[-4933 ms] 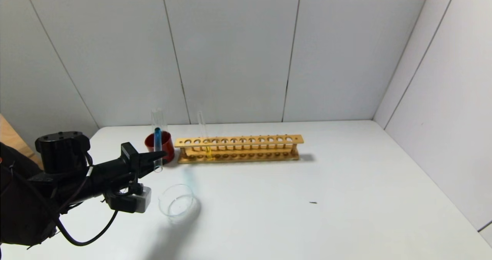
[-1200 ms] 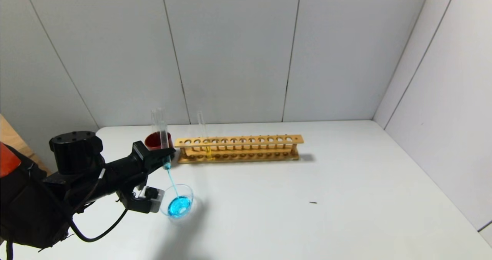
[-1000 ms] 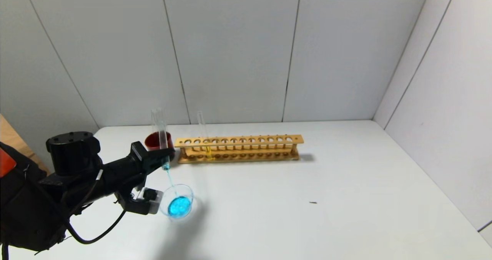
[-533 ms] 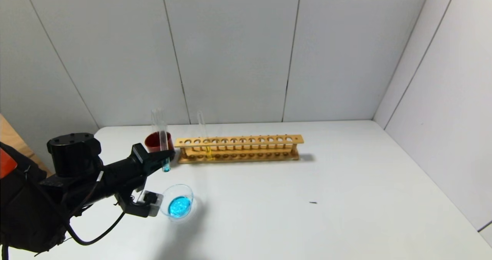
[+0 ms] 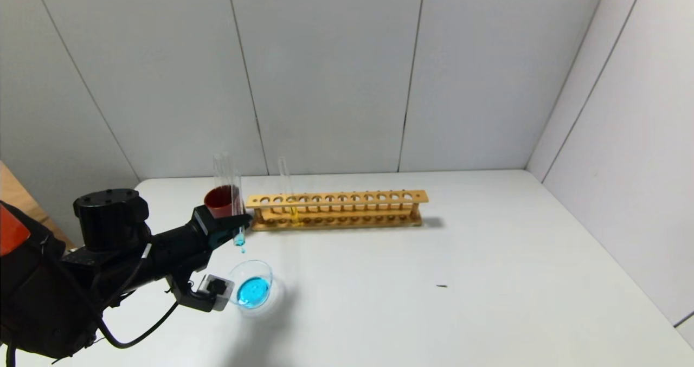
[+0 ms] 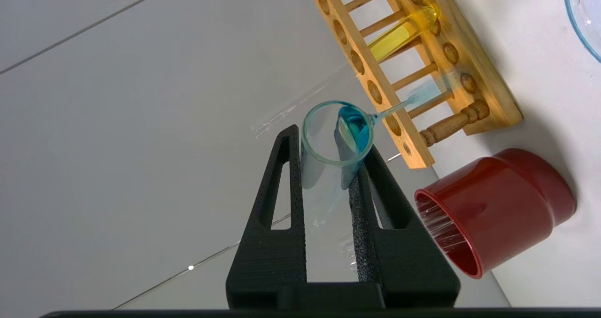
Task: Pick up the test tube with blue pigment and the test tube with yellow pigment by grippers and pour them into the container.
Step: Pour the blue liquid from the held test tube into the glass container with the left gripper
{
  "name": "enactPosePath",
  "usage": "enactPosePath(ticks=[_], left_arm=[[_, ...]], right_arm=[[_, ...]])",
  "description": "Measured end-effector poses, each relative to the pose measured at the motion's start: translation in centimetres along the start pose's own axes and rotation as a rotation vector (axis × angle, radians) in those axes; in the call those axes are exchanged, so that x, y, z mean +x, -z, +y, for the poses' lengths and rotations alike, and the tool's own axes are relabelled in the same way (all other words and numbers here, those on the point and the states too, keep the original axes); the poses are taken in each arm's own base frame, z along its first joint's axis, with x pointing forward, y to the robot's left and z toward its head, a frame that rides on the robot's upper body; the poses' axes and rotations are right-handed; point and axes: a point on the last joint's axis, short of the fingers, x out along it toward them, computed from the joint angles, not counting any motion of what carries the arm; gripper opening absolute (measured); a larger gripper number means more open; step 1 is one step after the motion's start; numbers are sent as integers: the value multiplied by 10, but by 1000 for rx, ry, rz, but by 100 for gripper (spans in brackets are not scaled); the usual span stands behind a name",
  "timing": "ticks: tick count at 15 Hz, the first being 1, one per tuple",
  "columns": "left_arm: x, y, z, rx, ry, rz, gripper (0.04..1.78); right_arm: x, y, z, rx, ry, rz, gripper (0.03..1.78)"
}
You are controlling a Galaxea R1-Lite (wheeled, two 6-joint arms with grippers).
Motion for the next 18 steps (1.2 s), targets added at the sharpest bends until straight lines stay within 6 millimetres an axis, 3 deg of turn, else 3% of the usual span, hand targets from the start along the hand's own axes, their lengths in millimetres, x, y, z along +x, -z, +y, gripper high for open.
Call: enactPosePath(ticks=[18], left_arm=[[0,6,10,218,-93,36,33]], right_arm=[[0,0,0,0,0,0,175]])
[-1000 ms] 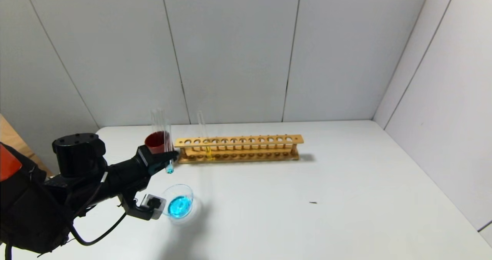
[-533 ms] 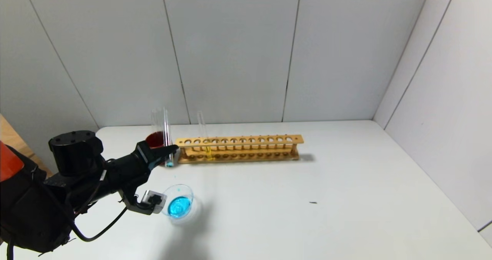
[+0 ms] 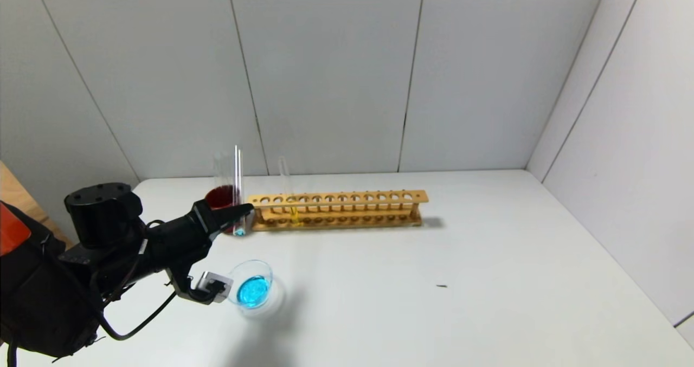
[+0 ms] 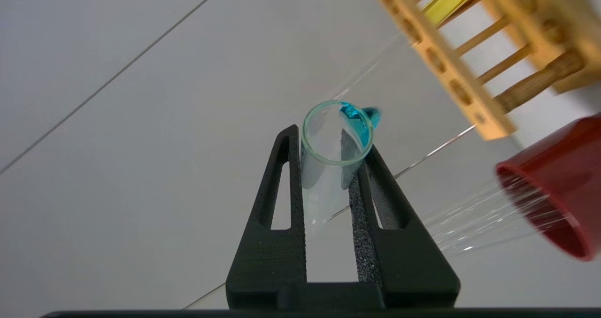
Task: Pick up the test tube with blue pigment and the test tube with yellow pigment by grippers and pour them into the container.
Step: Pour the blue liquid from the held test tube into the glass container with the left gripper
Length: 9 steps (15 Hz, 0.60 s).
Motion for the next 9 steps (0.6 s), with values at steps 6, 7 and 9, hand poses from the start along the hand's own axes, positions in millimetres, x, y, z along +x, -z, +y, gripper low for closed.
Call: enactPosePath(ticks=[6,7,9], left_arm=[[-2,2,3,72,-34,41,33],[-2,2,3,76,-35,41,33],[-3,2,4,98,-40,42,33]], right_arm=[[0,0,0,0,0,0,175],[0,0,0,0,0,0,175],[0,0,0,0,0,0,175]])
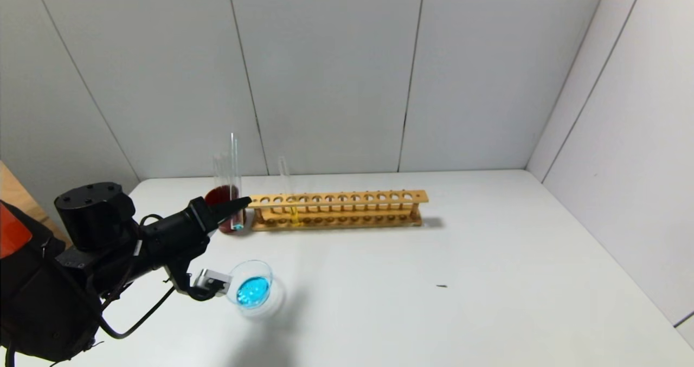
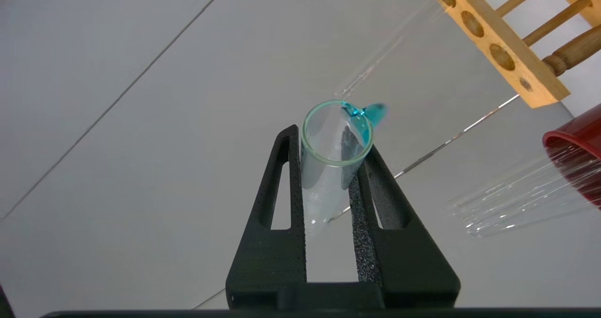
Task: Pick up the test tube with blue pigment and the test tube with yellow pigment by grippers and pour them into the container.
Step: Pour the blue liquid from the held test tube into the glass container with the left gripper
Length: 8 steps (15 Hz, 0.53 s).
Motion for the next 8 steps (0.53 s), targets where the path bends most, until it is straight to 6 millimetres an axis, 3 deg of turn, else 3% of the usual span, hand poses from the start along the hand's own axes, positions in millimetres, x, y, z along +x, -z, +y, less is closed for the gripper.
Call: enactPosePath(ticks=[8], left_arm=[[-1,1,2,36,-13,5,33]], right_arm=[[0,0,0,0,0,0,175]])
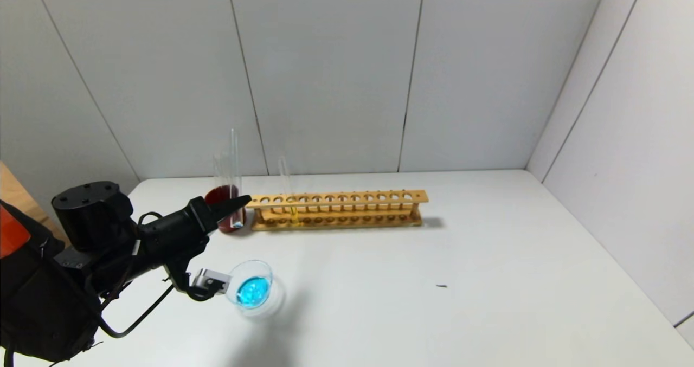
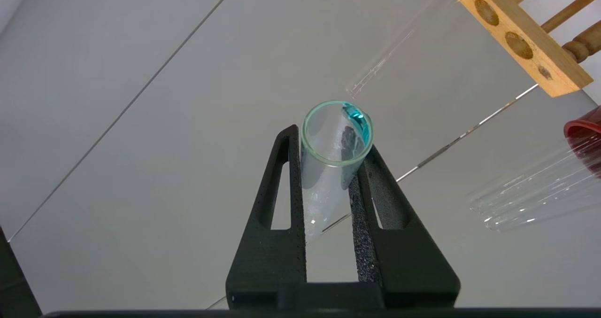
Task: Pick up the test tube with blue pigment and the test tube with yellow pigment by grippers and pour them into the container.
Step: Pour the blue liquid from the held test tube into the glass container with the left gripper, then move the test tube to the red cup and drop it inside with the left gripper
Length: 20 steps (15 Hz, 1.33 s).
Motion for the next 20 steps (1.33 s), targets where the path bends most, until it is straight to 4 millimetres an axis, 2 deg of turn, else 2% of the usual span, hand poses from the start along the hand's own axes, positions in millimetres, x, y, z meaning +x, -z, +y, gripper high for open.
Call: enactPosePath(ticks=[4,9,13,16,20], left_arm=[[-2,4,5,-34,20,47,33],[-6,21,38,-342,65,345,33],[-9,40,59,-750,32,669,33],[-4,55,69,-1120,-77,896,33],[3,69,76,-1586,-286,1009,33]], right_arm=[[0,0,0,0,0,0,175],[0,0,0,0,0,0,175],[0,0,0,0,0,0,175],[0,0,0,0,0,0,175],[0,0,0,0,0,0,175]])
